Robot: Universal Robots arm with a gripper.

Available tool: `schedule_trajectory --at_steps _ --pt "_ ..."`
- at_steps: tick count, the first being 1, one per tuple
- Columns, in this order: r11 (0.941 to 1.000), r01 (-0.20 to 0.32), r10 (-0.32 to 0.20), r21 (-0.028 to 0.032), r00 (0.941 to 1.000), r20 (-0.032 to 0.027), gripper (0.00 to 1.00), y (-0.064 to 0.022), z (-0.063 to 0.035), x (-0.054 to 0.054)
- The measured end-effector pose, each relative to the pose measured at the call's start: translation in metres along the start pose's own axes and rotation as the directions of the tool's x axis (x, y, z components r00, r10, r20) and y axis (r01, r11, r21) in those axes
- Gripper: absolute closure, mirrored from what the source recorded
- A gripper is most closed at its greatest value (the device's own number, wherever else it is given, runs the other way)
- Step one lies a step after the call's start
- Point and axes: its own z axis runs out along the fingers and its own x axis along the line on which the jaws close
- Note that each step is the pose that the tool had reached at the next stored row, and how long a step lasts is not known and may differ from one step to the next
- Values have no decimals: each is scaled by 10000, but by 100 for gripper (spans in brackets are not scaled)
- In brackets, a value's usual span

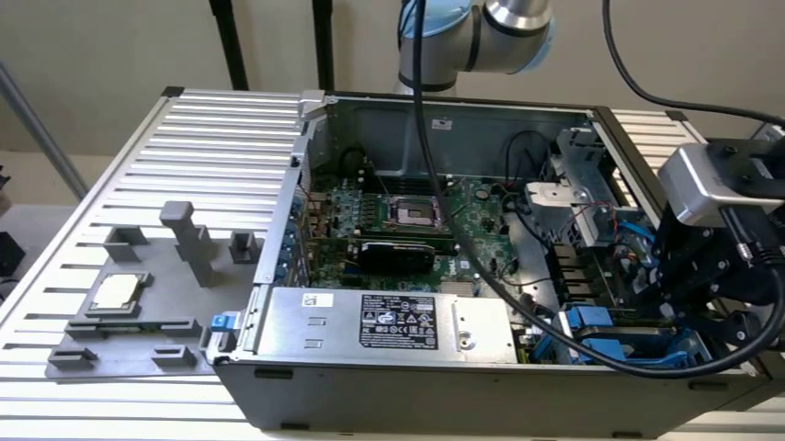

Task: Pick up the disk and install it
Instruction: 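Insert the first disk wire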

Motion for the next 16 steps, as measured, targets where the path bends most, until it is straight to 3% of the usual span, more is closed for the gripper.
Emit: schedule_trajectory --at_steps 5,11,16 --pt "9996 -273 273 -20 9996 -33 84 0 11 -4" --pt "9988 -492 492 -4 9988 -34 84 2 16 -22" --pt "9981 -622 622 1 9980 -72 84 6 25 -40"
